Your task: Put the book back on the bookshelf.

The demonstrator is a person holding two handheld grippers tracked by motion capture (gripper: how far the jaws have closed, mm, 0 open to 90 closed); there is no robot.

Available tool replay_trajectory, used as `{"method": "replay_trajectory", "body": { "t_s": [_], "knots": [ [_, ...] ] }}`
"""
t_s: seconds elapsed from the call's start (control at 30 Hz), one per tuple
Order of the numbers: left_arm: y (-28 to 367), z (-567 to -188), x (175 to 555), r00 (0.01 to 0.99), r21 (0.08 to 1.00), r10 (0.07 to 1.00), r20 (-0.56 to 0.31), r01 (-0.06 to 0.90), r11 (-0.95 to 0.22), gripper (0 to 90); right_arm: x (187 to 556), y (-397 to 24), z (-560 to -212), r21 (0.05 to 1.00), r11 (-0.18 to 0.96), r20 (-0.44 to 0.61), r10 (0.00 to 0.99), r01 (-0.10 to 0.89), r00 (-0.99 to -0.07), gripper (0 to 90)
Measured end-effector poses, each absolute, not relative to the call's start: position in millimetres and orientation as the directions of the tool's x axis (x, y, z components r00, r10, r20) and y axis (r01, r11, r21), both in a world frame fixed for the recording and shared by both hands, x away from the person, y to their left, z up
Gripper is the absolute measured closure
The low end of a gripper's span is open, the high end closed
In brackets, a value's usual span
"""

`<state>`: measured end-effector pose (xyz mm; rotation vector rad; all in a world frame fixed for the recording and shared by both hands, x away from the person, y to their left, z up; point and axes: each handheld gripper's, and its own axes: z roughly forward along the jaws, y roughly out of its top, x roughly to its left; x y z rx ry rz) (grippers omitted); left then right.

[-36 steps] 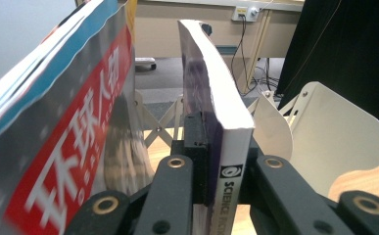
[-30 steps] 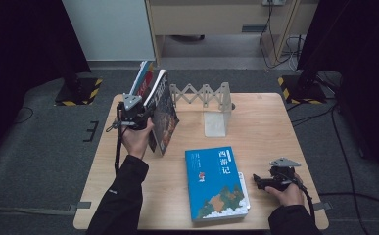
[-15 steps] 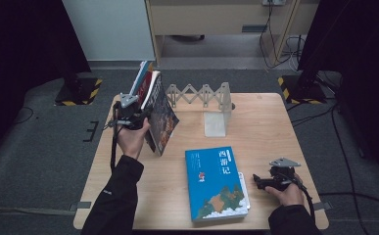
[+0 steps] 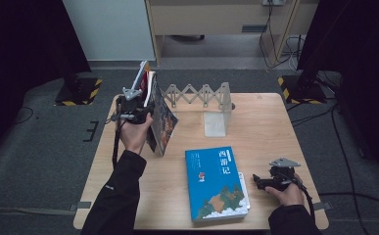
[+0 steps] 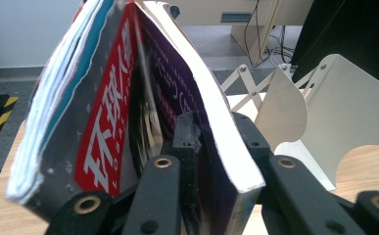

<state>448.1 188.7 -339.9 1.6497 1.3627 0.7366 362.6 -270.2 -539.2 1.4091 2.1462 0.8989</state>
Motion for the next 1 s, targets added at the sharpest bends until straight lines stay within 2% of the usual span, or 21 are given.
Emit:
{"method": "replay_trajectory", "body": {
  "t_s": [0.17, 0.5, 0.83, 1.0],
  "knots": [
    [192, -337, 447, 0.217, 0.879, 0.974, -0.066, 0.474, -0.047, 81.6, 363, -270, -539, 0.710, 0.278, 0.005, 0.916, 0.646, -0.400, 3.0],
    [184, -333, 449, 0.202, 0.924, 0.977, -0.068, 0.381, -0.014, 82.3, 363, -270, -539, 0.710, 0.278, 0.006, 0.916, 0.647, -0.400, 2.9],
    [180, -327, 467, 0.145, 0.936, 0.987, -0.069, 0.353, 0.014, 82.3, 363, -270, -539, 0.710, 0.281, 0.004, 0.915, 0.646, -0.404, 2.8],
    [175, -332, 472, 0.119, 0.938, 0.992, -0.036, 0.348, -0.007, 82.2, 363, -270, -539, 0.710, 0.281, 0.006, 0.915, 0.646, -0.404, 2.8]
  ]
}}
